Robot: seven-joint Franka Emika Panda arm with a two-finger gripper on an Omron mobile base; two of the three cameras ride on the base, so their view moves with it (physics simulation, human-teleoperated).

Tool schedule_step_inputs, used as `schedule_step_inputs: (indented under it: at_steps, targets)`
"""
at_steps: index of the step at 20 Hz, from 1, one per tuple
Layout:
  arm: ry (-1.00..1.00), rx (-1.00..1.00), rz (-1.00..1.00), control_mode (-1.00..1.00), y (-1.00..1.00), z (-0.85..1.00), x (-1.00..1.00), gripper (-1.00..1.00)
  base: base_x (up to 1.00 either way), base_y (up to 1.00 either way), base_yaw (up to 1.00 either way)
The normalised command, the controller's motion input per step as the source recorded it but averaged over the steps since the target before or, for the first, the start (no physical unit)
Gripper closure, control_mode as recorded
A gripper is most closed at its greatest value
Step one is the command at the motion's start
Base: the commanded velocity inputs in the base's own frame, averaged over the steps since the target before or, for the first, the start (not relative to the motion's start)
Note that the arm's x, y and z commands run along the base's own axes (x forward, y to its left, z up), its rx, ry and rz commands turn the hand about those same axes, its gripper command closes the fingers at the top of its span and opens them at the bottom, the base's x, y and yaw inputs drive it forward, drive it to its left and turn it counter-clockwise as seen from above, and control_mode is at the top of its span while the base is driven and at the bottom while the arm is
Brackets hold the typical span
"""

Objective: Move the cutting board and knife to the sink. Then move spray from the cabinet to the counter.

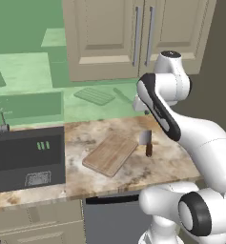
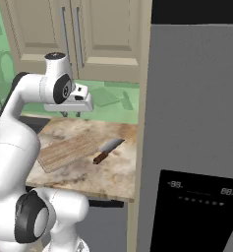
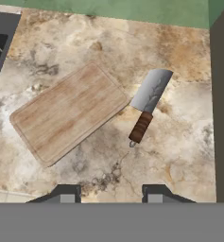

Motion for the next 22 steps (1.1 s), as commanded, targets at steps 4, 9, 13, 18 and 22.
schedule_step_inputs:
  at_steps: [4,9,13,18,22]
  targets:
    - [0.00,0.00,0.00,1.00,0.00,0.00,-0.03,-1.00,-0.06,0.00,0.00]
    - [0.00,0.00,0.00,1.00,0.00,0.00,0.00,-1.00,-0.37,0.46,0.00]
    - [0.00,0.00,0.00,1.00,0.00,0.00,0.00,-1.00,-0.31,0.54,0.00]
    - [0.00,0.00,0.00,1.00,0.00,0.00,0.00,-1.00,-0.19,0.48,0.00]
    - [0.00,0.00,0.00,1.00,0.00,0.00,0.00,-1.00,-0.08,0.47,0.00]
